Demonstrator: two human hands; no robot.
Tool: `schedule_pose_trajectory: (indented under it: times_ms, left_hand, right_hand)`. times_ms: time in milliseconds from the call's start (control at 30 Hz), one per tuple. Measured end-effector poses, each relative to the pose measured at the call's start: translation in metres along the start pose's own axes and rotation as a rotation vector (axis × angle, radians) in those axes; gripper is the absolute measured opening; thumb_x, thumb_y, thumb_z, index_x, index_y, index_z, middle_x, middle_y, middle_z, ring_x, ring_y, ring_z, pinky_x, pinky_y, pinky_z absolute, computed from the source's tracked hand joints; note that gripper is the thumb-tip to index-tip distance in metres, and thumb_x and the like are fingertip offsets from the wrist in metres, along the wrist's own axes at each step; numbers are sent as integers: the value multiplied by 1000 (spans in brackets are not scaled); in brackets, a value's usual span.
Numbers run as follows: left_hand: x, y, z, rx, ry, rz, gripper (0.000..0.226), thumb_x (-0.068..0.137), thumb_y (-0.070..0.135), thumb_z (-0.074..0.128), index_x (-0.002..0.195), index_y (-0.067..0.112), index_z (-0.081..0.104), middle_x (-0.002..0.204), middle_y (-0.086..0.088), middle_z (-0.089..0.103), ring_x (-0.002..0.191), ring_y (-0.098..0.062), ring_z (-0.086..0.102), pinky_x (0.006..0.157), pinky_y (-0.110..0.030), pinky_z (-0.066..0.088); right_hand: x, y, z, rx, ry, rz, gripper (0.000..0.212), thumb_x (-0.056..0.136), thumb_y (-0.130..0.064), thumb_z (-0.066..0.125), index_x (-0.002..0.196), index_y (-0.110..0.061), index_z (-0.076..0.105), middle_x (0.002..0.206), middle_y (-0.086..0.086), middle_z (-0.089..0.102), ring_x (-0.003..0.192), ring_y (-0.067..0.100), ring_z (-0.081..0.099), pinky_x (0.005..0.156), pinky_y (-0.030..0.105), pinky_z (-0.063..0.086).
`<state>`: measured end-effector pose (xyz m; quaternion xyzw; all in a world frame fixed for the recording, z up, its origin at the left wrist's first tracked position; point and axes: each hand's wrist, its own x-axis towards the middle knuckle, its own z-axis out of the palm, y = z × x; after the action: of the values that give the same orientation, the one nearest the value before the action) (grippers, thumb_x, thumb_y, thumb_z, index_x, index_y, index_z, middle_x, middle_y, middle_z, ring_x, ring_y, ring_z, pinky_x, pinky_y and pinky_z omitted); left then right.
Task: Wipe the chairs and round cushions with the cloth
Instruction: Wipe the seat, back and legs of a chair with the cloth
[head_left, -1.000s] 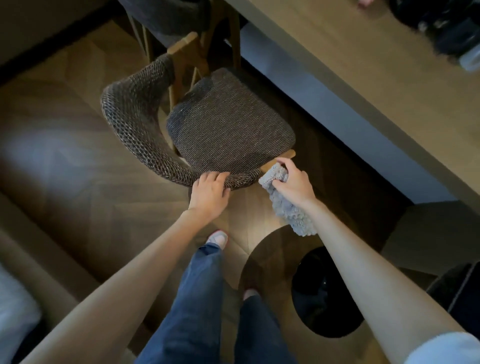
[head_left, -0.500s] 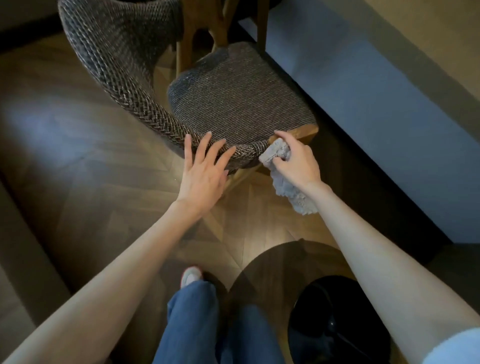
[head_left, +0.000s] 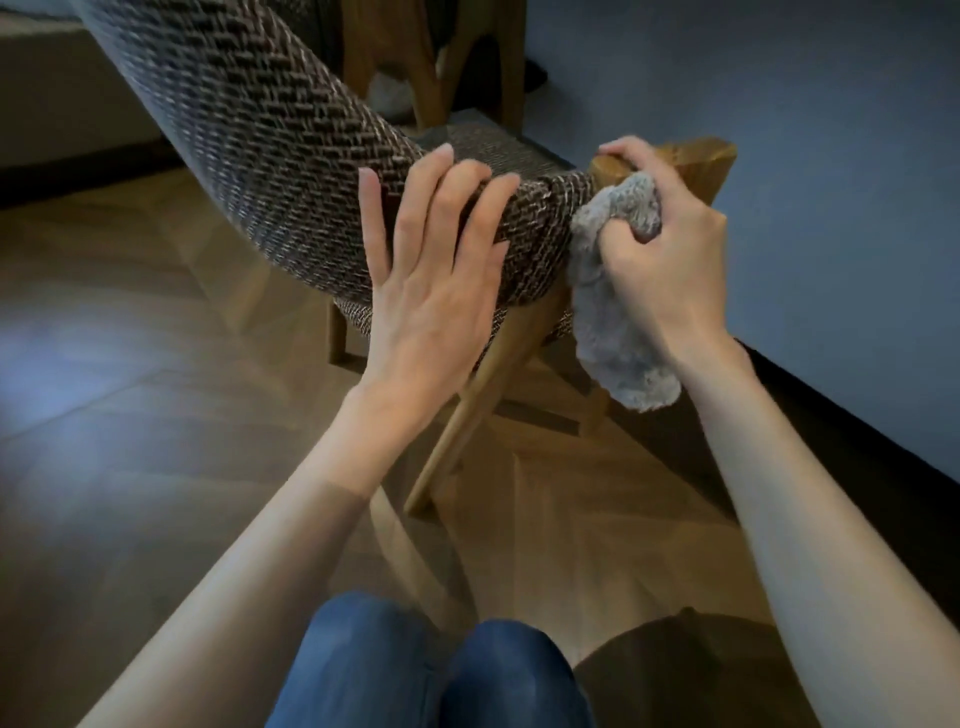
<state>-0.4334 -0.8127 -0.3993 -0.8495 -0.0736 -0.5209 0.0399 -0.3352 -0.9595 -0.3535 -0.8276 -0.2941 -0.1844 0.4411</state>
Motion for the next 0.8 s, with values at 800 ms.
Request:
schedule_pose_trajectory:
  times_ms: [800]
  left_hand:
    - [-83, 44, -38, -1195, -610, -528, 33, 90, 5, 61, 115, 26, 56, 113, 1, 64, 108, -10, 61, 90, -24, 50]
  right_hand:
    - [-102, 30, -45, 135, -641, 139, 32, 94, -21, 59, 115, -24, 35, 113, -5, 46, 103, 8, 52, 78, 15, 46]
